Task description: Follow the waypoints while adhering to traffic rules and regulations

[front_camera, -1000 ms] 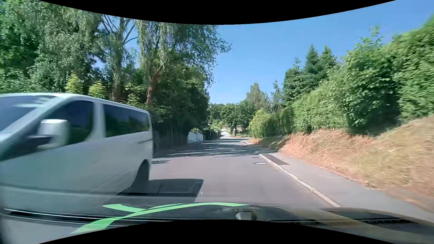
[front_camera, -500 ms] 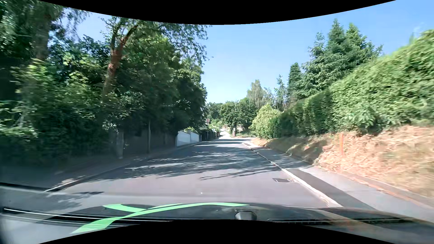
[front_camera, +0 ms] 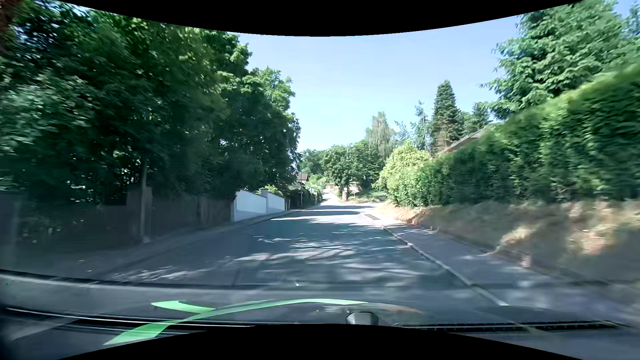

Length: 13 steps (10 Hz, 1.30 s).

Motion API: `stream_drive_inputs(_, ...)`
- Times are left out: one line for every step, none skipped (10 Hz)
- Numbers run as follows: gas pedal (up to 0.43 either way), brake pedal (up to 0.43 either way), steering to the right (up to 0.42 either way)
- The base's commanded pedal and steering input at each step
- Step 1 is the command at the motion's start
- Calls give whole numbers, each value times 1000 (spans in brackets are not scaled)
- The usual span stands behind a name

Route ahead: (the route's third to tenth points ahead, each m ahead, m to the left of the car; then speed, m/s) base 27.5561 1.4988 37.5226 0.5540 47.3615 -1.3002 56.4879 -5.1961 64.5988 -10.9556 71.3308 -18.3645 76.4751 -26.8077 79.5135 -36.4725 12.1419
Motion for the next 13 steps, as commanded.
stream_drive_inputs(248,0,0)
stream_drive_inputs(248,0,-1)
stream_drive_inputs(220,0,-1)
stream_drive_inputs(220,0,-2)
stream_drive_inputs(220,0,-2)
stream_drive_inputs(228,0,-2)
stream_drive_inputs(228,0,-2)
stream_drive_inputs(228,0,-2)
stream_drive_inputs(220,0,0)
stream_drive_inputs(197,0,2)
stream_drive_inputs(197,0,4)
stream_drive_inputs(197,0,4)
stream_drive_inputs(197,0,4)
